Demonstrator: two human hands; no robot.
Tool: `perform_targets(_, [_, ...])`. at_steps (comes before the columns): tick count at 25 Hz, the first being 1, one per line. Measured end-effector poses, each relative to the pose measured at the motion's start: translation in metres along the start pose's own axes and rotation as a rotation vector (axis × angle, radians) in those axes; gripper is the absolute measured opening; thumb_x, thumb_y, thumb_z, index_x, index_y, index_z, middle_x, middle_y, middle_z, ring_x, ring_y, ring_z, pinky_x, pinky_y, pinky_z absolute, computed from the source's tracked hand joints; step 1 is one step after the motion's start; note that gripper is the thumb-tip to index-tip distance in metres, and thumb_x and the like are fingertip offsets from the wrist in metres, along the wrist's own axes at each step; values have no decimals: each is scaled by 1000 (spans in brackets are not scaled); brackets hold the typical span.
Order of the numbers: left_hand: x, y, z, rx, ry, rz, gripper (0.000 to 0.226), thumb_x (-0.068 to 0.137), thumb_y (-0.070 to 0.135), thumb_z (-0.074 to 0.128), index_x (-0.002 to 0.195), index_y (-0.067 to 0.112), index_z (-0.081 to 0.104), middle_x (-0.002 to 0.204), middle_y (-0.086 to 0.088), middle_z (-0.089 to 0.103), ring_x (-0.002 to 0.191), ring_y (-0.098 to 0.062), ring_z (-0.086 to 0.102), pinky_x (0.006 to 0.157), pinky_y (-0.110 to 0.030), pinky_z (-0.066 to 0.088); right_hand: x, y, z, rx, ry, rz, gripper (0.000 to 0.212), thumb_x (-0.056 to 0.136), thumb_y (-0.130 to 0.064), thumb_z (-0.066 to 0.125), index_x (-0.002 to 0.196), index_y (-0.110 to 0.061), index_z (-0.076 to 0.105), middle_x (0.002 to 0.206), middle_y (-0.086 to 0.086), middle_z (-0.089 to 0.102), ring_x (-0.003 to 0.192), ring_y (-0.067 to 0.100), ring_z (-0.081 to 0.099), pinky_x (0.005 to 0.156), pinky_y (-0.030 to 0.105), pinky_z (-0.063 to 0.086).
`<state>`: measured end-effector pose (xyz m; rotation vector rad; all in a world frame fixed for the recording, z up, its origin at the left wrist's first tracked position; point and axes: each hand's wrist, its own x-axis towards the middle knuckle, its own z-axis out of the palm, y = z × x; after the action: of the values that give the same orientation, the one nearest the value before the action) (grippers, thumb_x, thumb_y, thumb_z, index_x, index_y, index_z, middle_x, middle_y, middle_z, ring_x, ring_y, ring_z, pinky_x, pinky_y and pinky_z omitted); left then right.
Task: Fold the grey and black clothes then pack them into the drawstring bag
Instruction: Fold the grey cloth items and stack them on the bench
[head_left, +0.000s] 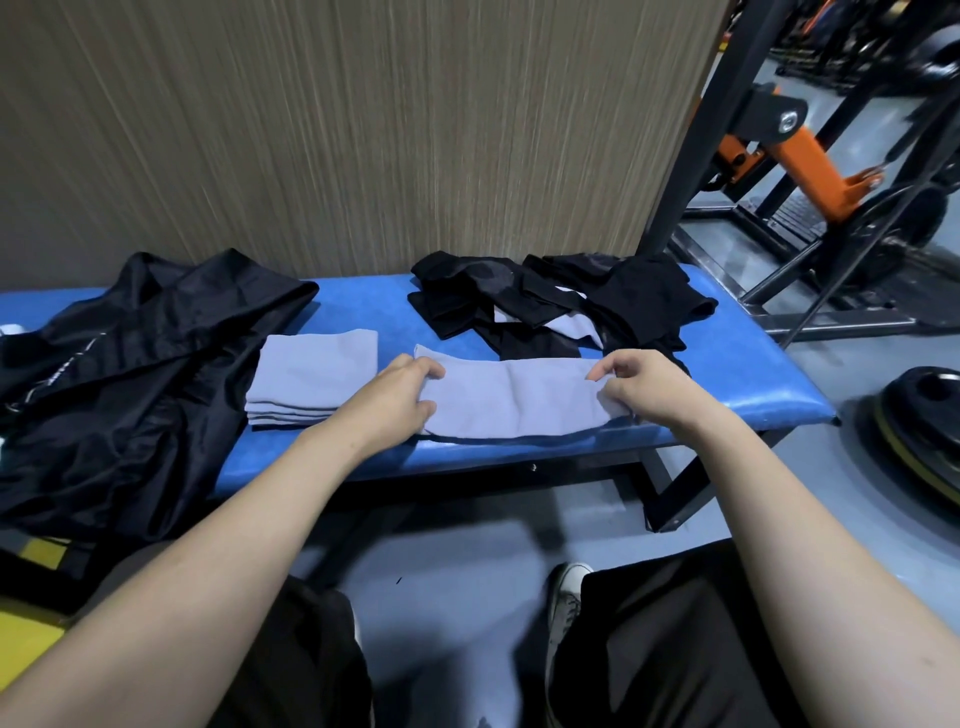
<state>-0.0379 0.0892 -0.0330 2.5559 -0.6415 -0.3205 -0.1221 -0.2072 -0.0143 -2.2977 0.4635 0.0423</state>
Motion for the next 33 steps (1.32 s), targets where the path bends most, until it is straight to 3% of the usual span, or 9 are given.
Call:
perform_targets(3, [-2,3,-2,7,3,6,43,98,19,56,140,21,46,140,-1,45,121,-17,49,90,-23,33,1,-2,-2,-28,88,-27,24,84,-5,48,92,-16,68,68,2,56,51,17,55,52,28,45])
perform_targets(7, [-2,5,-2,8,-9,-3,44,96,22,58,138,21,47,141,-1,46,122,-17,49,89,-23,33,-5,-18,6,9,33,-145,20,82,-2,56,94,-15,66,63,0,46,49,12,53,58,35,59])
perform_targets(11, [-1,6,-1,5,-29,-14,47,94,16,55,139,22,45,145,-1,45,131,-17,45,97,-25,35,-5,-43,28,-23,15,-307,25,80,-1,56,95,-19,64,62,-4,45,57,13,47,60,42,59])
perform_targets(14, [-2,9,-4,-30,-37,-40,54,92,12,52,143,24,42,145,-1,48,124,-19,50,88,-26,37,-2,-60,52,-15,-1,-376,28,77,-3,57,97,-21,63,65,-8,47,61,13,45,68,46,57])
perform_targets(19, [-4,7,-6,-120,-43,-53,64,92,11,54,150,25,31,144,-2,50,119,-21,53,83,-26,39,-2,-91,88,86,-95,-443,33,79,-1,59,104,-23,56,70,-3,51,62,15,51,65,39,54])
perform_targets(23, [-3,6,-8,-234,-44,-97,60,92,12,49,148,25,29,96,2,59,77,-12,53,63,-28,38,1,-103,112,59,-161,-455,37,80,-2,61,111,-21,52,72,-2,56,60,12,53,68,43,57])
perform_targets(28, [0,-1,-8,-673,-11,-275,72,88,19,43,155,35,20,105,-8,64,85,-22,60,85,-45,54,-3,-109,115,280,-354,-291,34,88,2,56,119,-7,47,78,11,58,60,23,60,66,43,57])
perform_targets(31, [2,-5,-7,-575,36,-212,69,96,41,53,155,36,19,126,-8,62,110,-22,62,97,-42,51,0,-105,104,483,-373,-212,27,87,5,48,112,-5,48,84,23,67,64,31,64,59,42,54])
perform_targets(33, [0,-5,-6,-493,68,-129,72,95,25,59,154,37,20,91,-12,60,81,-21,59,77,-35,47,7,-97,97,427,-261,-190,22,85,5,46,102,-8,52,86,26,67,59,29,62,53,38,53])
